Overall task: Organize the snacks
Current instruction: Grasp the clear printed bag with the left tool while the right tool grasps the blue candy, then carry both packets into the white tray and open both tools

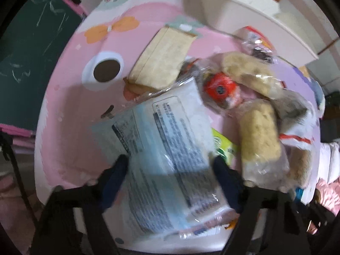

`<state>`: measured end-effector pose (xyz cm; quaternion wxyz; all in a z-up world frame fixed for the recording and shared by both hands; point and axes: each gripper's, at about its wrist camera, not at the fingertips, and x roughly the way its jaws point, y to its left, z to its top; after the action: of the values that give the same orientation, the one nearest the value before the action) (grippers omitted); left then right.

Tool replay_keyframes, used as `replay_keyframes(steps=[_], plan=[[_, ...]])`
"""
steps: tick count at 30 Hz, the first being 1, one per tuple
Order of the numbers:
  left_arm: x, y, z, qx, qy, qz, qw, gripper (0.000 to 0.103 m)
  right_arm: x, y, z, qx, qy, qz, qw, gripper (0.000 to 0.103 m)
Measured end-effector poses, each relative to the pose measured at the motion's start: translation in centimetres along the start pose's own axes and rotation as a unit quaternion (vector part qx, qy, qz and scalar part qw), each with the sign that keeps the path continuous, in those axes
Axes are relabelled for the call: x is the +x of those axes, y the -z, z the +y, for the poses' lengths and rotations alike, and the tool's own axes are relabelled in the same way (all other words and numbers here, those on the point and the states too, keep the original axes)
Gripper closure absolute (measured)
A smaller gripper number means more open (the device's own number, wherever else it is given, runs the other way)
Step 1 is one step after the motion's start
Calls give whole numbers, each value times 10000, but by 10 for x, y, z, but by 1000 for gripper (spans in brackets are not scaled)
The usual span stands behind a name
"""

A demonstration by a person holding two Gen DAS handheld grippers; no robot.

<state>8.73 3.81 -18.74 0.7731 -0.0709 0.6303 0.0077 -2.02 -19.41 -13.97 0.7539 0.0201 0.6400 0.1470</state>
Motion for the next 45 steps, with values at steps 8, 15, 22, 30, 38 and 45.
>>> replay_keyframes(steps=[8,15,22,30,38,45], plan=[[-35,7,-19,541,124,-613,9966,90,-22,-11,3,-88,-45,-437,9990,72],[-54,23,2,522,438,-791,9945,96,-34,-6,3,-88,-41,-639,9979,73],[-95,26,-5,682,734,-1182,9879,96,-43,-16,7,-61,-48,-872,9962,73],[-176,4,-36,1138,1205,-1938,9669,96,-89,-56,-1,-82,151,-1532,9881,73],[-235,-67,-90,1675,1182,-2871,9357,96,-152,-152,-18,2,503,-2527,9662,73],[-214,-150,-121,1649,1093,-2999,9332,96,-150,-241,-57,770,328,-2748,9579,73]])
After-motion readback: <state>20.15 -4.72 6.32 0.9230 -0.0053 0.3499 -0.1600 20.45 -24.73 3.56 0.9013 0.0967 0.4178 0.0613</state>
